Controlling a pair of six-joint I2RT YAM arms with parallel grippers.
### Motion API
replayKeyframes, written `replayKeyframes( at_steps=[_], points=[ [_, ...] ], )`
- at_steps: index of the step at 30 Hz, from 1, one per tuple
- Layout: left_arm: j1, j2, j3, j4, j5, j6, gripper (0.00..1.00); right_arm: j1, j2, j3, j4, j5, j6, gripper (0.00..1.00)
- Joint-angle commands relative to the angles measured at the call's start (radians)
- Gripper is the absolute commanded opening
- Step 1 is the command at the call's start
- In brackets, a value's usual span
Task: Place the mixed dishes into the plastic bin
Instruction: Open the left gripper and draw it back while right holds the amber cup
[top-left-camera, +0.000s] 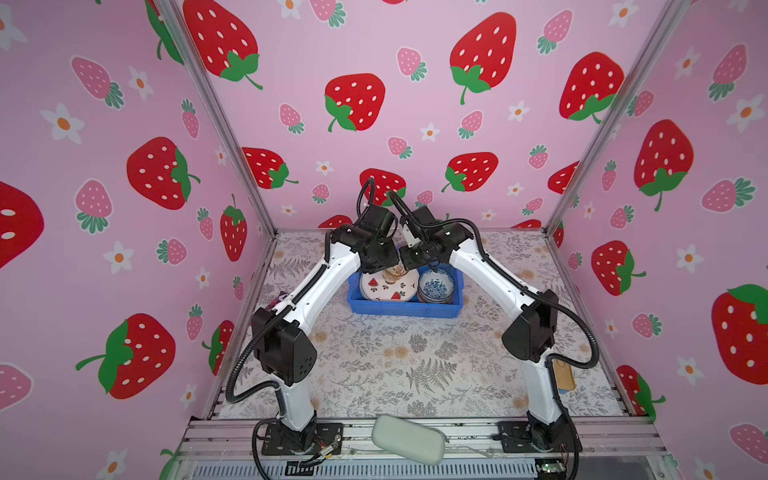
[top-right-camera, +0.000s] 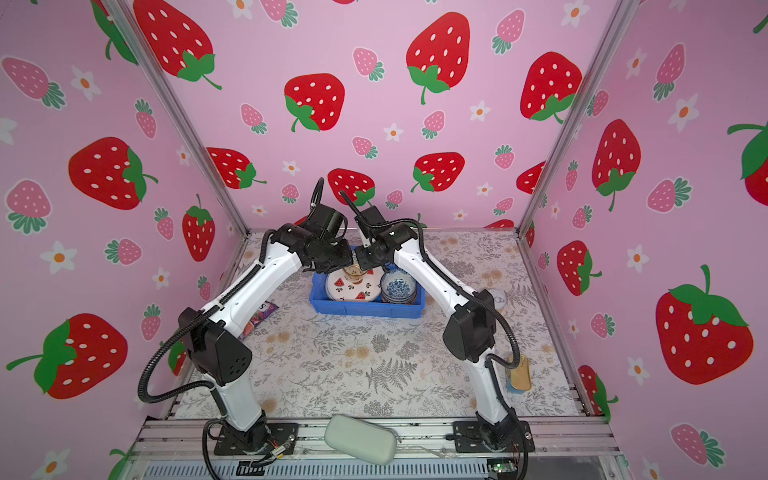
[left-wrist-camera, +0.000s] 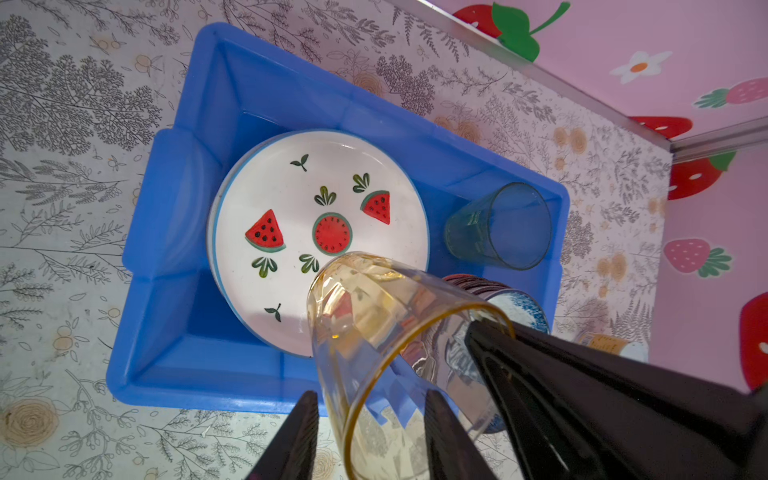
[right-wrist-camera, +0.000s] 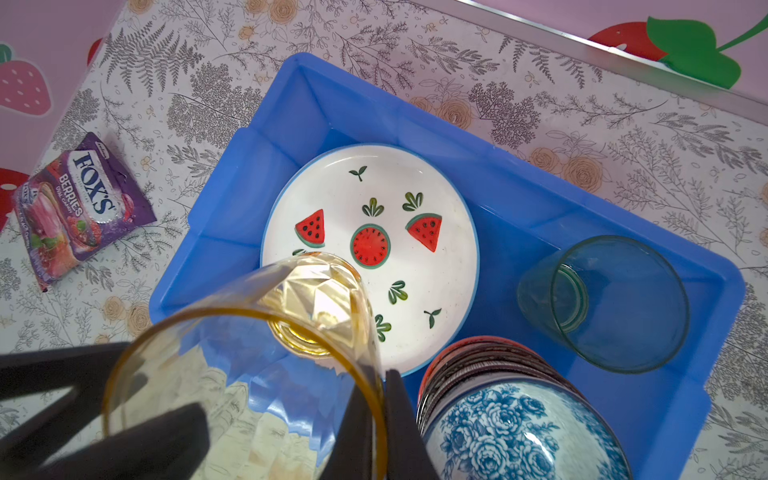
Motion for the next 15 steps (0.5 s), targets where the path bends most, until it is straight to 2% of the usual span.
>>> replayKeyframes(
  at_steps=[1,10,15],
  points=[
    [0.022,-0.062,0.020,0.003,-0.004,0.002,0.53,-0.007,-0.006,0.031,-0.026,0.013,-0.013,0.00],
    [0.133,-0.204,-0.074,0.014,0.022,0.019,0.80,-0.098,-0.044,0.053,-0.068,0.015,-0.044,0.00],
    [0.221,-0.279,-0.156,0.016,0.041,0.032,0.85,-0.186,-0.063,0.062,-0.074,-0.003,-0.054,0.00]
  ],
)
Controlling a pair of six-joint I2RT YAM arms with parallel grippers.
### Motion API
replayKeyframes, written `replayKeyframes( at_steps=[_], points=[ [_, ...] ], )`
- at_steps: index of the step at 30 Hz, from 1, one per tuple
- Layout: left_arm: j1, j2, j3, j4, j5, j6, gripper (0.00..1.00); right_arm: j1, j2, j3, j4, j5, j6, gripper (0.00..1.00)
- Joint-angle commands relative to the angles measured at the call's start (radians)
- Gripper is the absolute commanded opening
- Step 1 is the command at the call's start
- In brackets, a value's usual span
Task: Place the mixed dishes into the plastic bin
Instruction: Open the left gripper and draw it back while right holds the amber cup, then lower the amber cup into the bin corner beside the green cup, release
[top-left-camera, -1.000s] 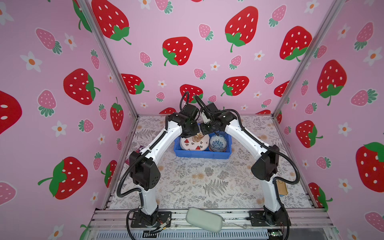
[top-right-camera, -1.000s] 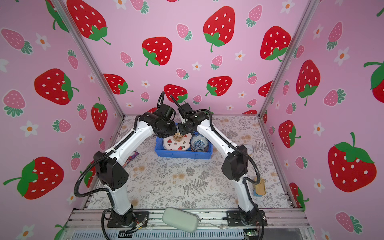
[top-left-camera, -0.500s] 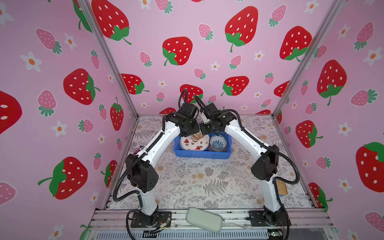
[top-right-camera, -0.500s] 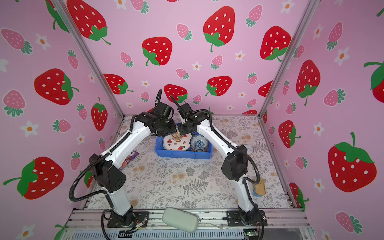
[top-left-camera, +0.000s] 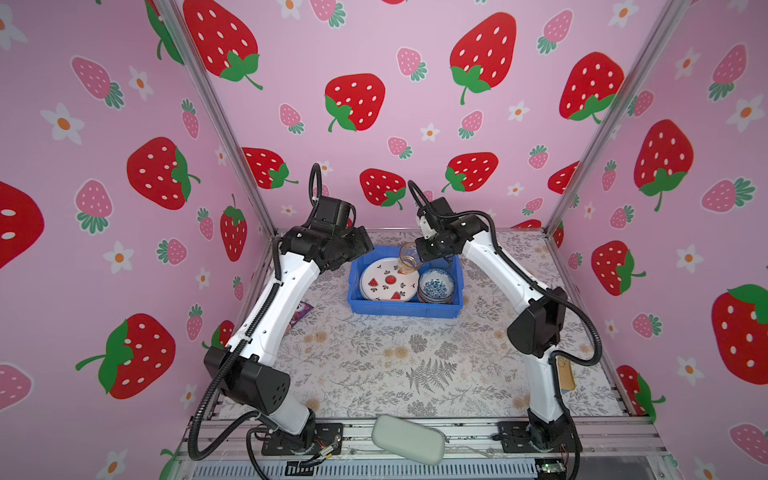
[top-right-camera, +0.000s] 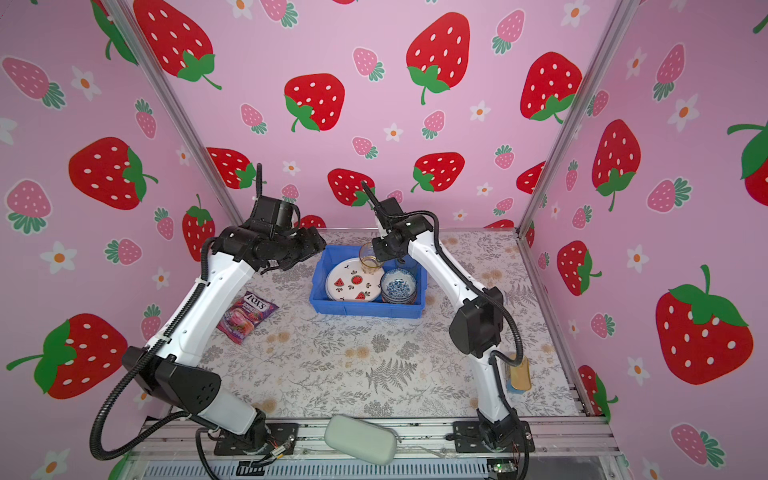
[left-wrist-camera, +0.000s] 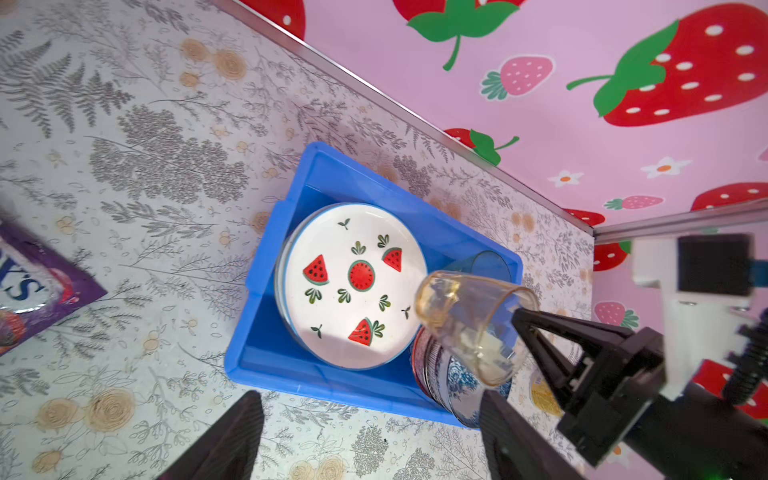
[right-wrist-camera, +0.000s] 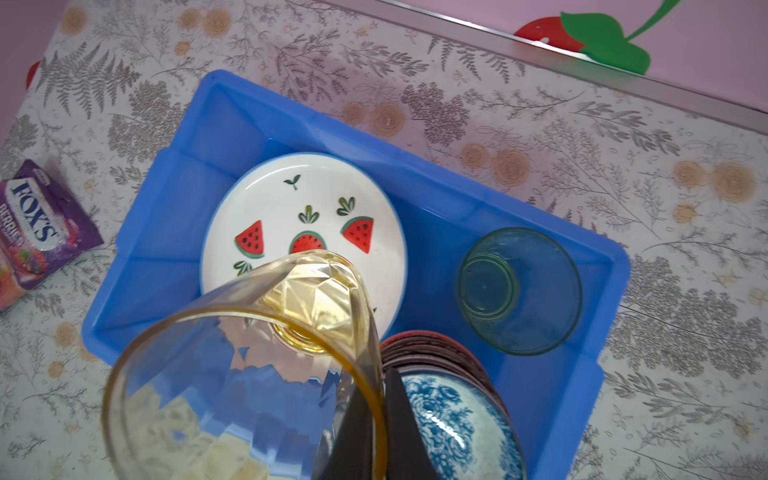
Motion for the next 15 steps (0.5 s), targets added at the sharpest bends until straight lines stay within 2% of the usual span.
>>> replayKeyframes(
  at_steps=[1,8,15],
  points=[
    [0.048,-0.039,-0.049,-0.004,0.015,0.012,0.85,-0.057,-0.061,0.046,-0.026,-0.012,-0.022,0.00],
    [0.118,-0.087,-0.136,0.005,0.041,0.026,0.86,-0.169,-0.048,0.085,-0.023,-0.033,-0.024,0.00],
    [0.133,-0.075,-0.156,0.012,0.058,0.035,0.86,-0.234,0.002,0.106,-0.025,-0.051,-0.029,0.00]
  ],
)
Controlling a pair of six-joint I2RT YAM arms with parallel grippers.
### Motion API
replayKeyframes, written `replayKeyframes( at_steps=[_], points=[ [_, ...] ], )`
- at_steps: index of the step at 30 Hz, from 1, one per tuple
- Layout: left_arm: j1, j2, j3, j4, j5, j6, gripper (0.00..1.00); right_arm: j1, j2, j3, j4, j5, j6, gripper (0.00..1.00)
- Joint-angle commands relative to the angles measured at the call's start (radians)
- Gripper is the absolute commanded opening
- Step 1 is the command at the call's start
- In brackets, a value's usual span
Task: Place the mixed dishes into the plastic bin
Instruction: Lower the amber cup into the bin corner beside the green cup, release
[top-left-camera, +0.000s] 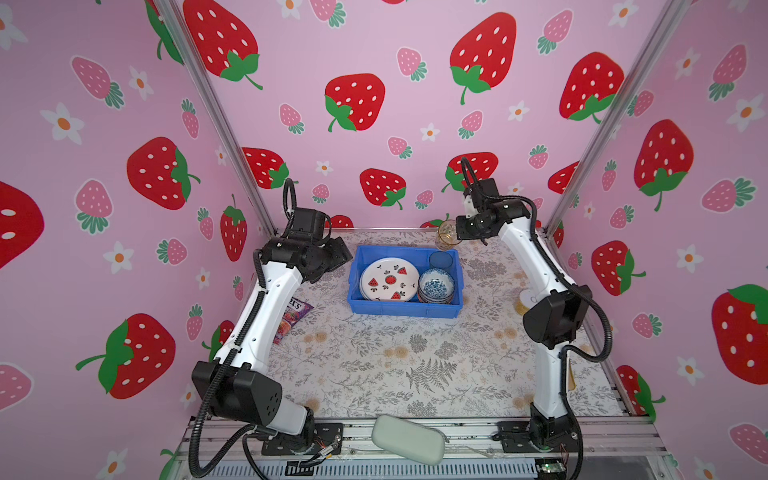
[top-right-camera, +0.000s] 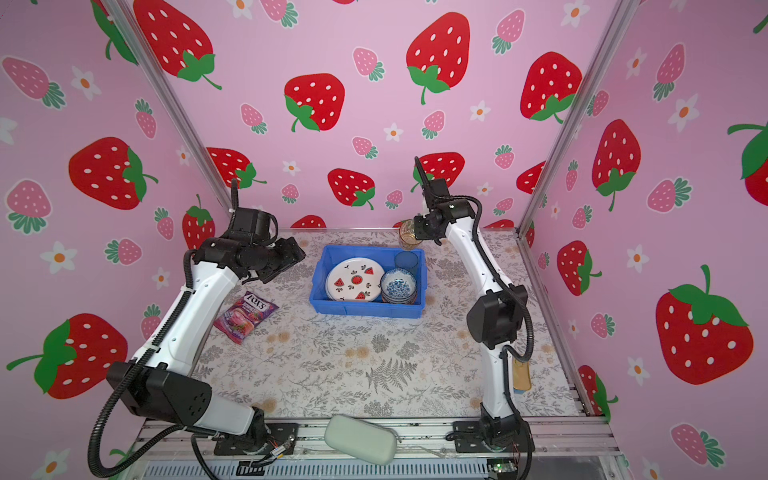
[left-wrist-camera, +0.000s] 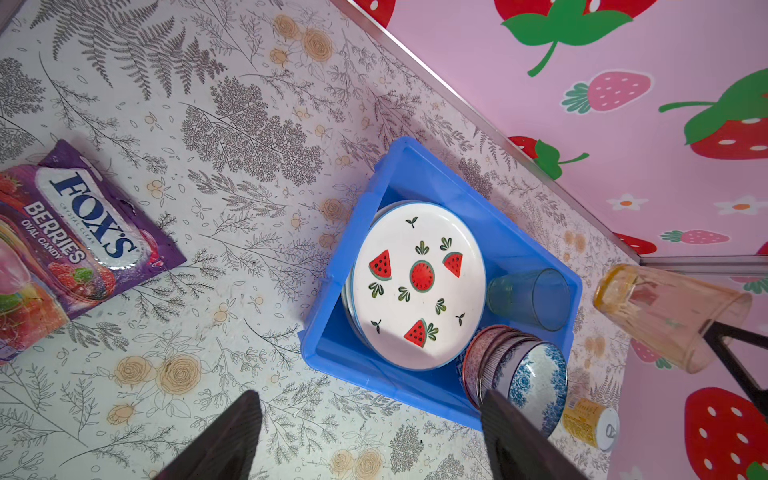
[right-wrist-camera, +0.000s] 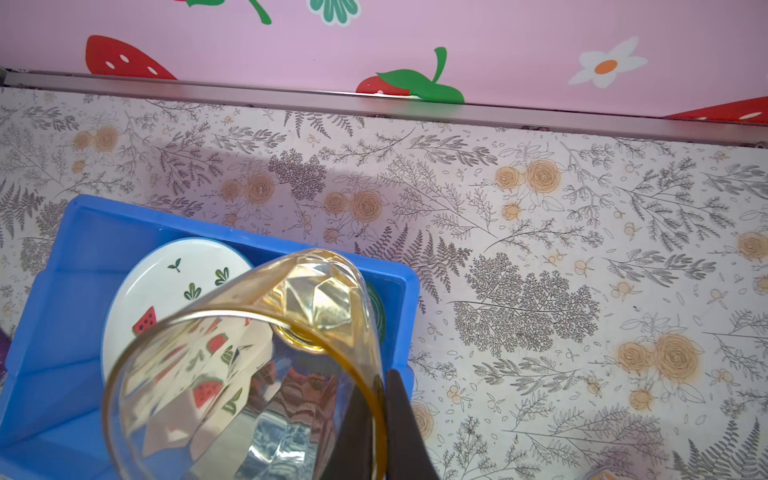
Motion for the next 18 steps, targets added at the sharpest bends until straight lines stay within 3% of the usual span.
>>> replayKeyframes(
  at_steps=[1,18],
  points=[
    [0.006,0.001,0.000,0.008,0.014,0.012,0.86,-0.011,0.015,0.041,-0.008,-0.026,-0.013,0.00],
    [0.009,0.064,0.025,0.015,0.029,0.018,0.86,-0.022,0.069,0.002,0.009,-0.065,-0.021,0.00]
  ],
)
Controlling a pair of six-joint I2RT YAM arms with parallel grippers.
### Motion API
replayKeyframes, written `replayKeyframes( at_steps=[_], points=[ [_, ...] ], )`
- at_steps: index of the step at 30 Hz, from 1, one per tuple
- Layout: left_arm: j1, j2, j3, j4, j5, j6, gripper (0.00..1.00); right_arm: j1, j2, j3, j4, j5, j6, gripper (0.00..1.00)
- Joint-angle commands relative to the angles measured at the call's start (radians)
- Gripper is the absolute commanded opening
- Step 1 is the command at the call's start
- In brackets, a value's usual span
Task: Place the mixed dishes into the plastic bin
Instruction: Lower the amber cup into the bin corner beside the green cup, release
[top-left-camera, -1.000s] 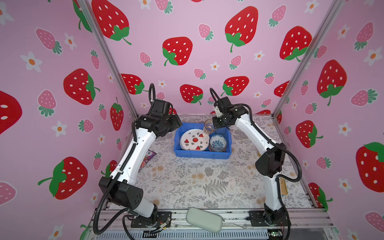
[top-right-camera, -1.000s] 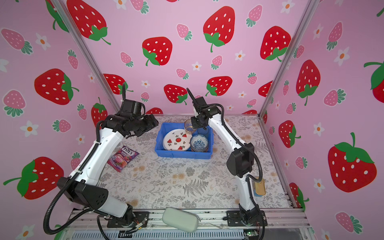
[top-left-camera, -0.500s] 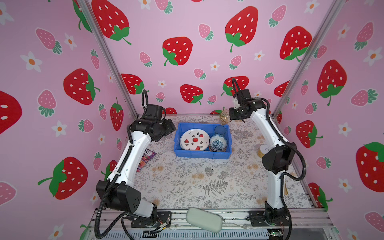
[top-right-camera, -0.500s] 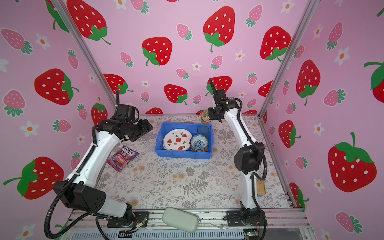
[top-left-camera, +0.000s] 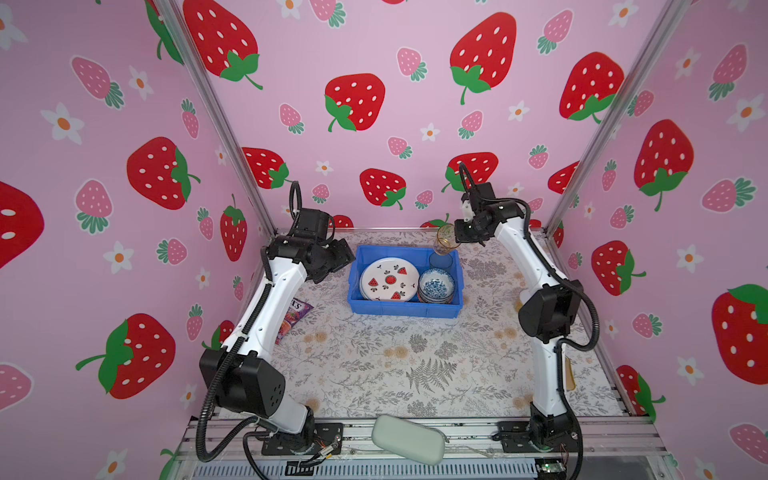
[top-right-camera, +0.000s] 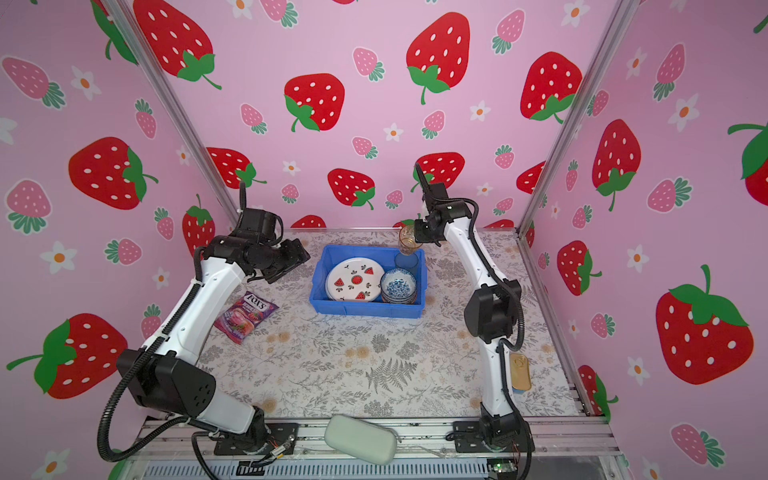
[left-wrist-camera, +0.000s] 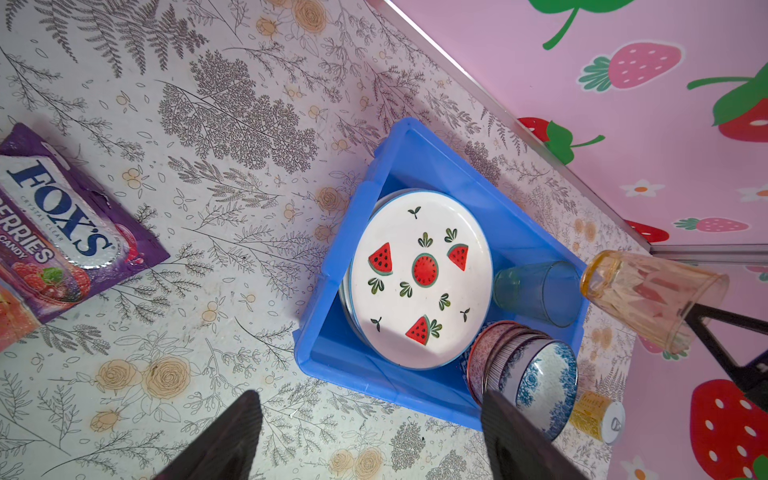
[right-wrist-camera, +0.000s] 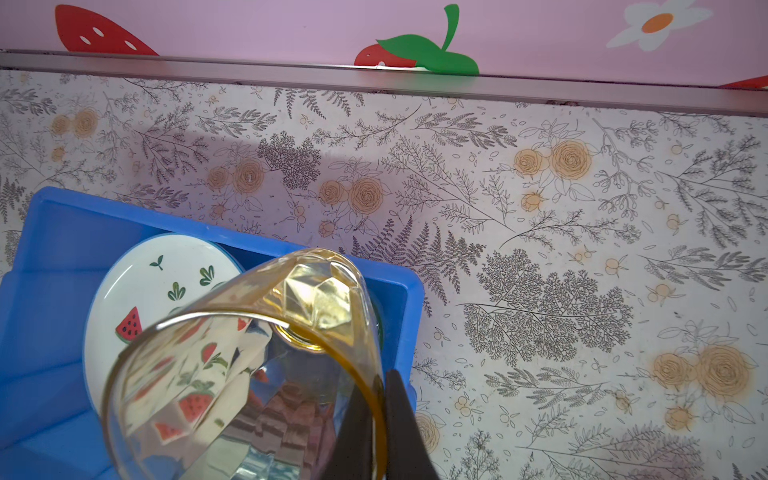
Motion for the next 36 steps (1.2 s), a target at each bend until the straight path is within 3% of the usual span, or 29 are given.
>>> replayKeyframes(
  at_steps=[1,36],
  points=[
    [0.006,0.014,0.027,0.002,0.000,0.011,0.86,-0.003,-0.011,-0.020,0.008,-0.016,-0.018,0.00],
    [0.005,0.023,0.010,0.028,0.035,0.002,0.86,0.004,0.000,-0.074,-0.030,0.022,-0.045,0.00]
  ],
)
